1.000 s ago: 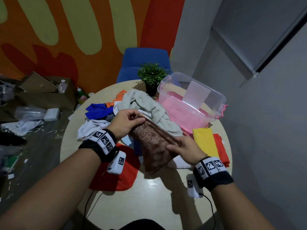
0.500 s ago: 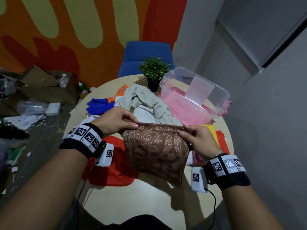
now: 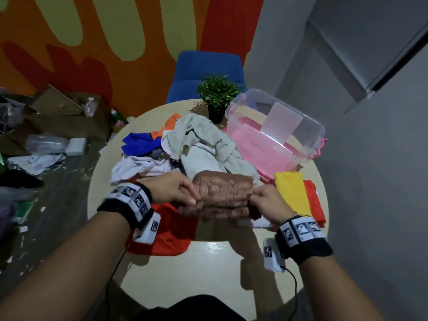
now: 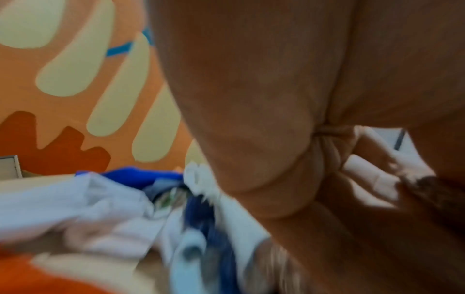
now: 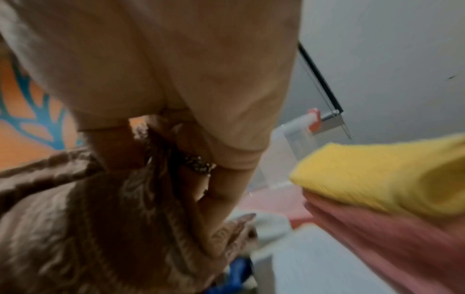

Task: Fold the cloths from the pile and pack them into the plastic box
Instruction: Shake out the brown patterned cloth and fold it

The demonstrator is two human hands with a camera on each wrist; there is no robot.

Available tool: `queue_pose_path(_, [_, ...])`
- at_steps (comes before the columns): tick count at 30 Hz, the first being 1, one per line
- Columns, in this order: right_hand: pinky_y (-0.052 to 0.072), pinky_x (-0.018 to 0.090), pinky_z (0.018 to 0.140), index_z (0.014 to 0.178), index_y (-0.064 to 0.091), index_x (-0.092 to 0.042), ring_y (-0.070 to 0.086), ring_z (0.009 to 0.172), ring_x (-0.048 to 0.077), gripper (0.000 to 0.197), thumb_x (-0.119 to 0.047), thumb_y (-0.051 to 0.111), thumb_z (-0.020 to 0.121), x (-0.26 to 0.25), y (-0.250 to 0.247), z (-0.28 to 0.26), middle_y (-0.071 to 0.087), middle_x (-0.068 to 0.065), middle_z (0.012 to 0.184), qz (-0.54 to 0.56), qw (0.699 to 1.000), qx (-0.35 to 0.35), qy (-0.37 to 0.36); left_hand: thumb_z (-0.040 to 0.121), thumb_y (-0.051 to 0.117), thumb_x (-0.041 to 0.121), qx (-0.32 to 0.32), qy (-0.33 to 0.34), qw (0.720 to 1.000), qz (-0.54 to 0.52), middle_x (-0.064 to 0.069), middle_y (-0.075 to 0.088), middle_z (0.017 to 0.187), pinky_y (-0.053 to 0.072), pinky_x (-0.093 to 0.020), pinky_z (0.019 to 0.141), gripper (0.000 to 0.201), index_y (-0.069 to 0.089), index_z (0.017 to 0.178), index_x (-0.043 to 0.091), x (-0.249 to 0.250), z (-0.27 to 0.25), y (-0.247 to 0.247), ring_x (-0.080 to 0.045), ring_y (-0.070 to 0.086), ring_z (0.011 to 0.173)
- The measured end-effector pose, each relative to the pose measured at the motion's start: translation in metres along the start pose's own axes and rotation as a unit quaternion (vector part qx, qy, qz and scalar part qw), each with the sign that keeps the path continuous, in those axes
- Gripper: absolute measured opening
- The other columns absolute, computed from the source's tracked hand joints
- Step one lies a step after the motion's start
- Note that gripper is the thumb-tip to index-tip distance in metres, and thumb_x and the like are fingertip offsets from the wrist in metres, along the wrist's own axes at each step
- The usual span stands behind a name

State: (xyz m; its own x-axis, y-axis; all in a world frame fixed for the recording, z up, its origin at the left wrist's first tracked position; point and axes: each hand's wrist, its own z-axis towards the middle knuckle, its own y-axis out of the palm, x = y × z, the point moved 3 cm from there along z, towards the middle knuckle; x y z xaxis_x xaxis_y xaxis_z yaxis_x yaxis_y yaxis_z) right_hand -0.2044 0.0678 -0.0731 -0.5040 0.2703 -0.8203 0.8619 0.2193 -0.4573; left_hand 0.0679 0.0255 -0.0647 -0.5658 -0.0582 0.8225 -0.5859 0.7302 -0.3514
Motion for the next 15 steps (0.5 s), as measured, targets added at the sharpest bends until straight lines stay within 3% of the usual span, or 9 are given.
queue_pose_path(2, [0.046, 0.026, 0.053, 0.064, 0.06, -0.005, 0.052, 0.054, 0.019, 0.022, -0.003, 0.054, 0.085, 0.027, 0.025, -0.005, 0.055, 0.008, 0.06, -0.122, 0.988, -0.091, 0.032, 0.082, 0.08, 0.011, -0.102, -0.055, 0.991, 0.07, 0.023, 0.07, 0.066, 0.044, -0.012, 0.067, 0.015, 0.079, 0.093, 0.022, -0.031, 0.005, 0.037, 0.009, 0.06, 0.061])
queue_pose_path(5, [0.045, 0.029, 0.056, 0.064, 0.057, -0.001, 0.049, 0.055, 0.019, 0.021, -0.012, 0.054, 0.081, 0.054, 0.059, -0.024, 0.054, 0.006, 0.058, -0.19, 0.955, -0.222, 0.052, 0.082, 0.08, 0.008, -0.192, -0.137, 0.971, 0.039, 0.007, 0.072, 0.07, 0.051, -0.019, 0.061, 0.02, 0.077, 0.075, 0.027, -0.074, 0.005, 0.079, -0.009, 0.061, 0.062])
queue_pose_path(7, [0.043, 0.031, 0.057, 0.062, 0.055, -0.001, 0.049, 0.056, 0.019, 0.022, -0.014, 0.053, 0.08, 0.068, 0.064, -0.027, 0.052, 0.002, 0.054, -0.192, 0.947, -0.249, 0.07, 0.084, 0.078, 0.006, -0.198, -0.163, 0.966, 0.028, -0.001, 0.072, 0.071, 0.053, -0.022, 0.057, 0.015, 0.076, 0.084, 0.021, -0.086, 0.002, 0.089, -0.013, 0.063, 0.057])
queue_pose_path(9, [0.043, 0.028, 0.062, 0.066, 0.06, -0.011, 0.055, 0.064, 0.018, 0.021, -0.015, 0.057, 0.087, 0.079, 0.059, -0.02, 0.057, 0.0, 0.062, -0.22, 0.946, -0.227, 0.075, 0.083, 0.078, 0.003, -0.153, -0.152, 0.976, 0.019, 0.0, 0.07, 0.064, 0.052, -0.022, 0.055, 0.016, 0.073, 0.087, 0.018, -0.092, 0.006, 0.087, -0.01, 0.061, 0.052])
queue_pose_path(11, [0.044, 0.025, 0.068, 0.079, 0.067, -0.013, 0.061, 0.079, 0.019, 0.013, -0.015, 0.06, 0.09, 0.083, 0.052, -0.012, 0.066, 0.004, 0.079, -0.263, 0.946, -0.182, 0.06, 0.08, 0.081, 0.008, -0.058, -0.132, 0.989, 0.037, 0.0, 0.071, 0.065, 0.05, -0.022, 0.058, 0.017, 0.071, 0.083, 0.021, -0.094, 0.017, 0.074, -0.009, 0.062, 0.054])
queue_pose_path(13, [0.045, 0.023, 0.075, 0.093, 0.073, -0.013, 0.065, 0.091, 0.022, 0.012, -0.016, 0.061, 0.09, 0.083, 0.045, -0.003, 0.072, 0.006, 0.094, -0.282, 0.952, -0.106, 0.047, 0.079, 0.083, 0.015, 0.044, -0.112, 0.987, 0.103, 0.007, 0.069, 0.068, 0.045, -0.016, 0.06, 0.012, 0.074, 0.084, 0.021, -0.091, 0.028, 0.06, -0.004, 0.06, 0.059])
queue_pose_path(15, [0.047, 0.025, 0.078, 0.099, 0.073, -0.015, 0.065, 0.095, 0.024, 0.015, -0.016, 0.061, 0.09, 0.083, 0.041, 0.006, 0.072, 0.007, 0.098, -0.292, 0.954, -0.042, 0.048, 0.08, 0.082, 0.017, 0.108, -0.079, 0.98, 0.146, 0.01, 0.067, 0.071, 0.041, -0.014, 0.062, 0.008, 0.077, 0.087, 0.018, -0.082, 0.037, 0.054, -0.003, 0.059, 0.066])
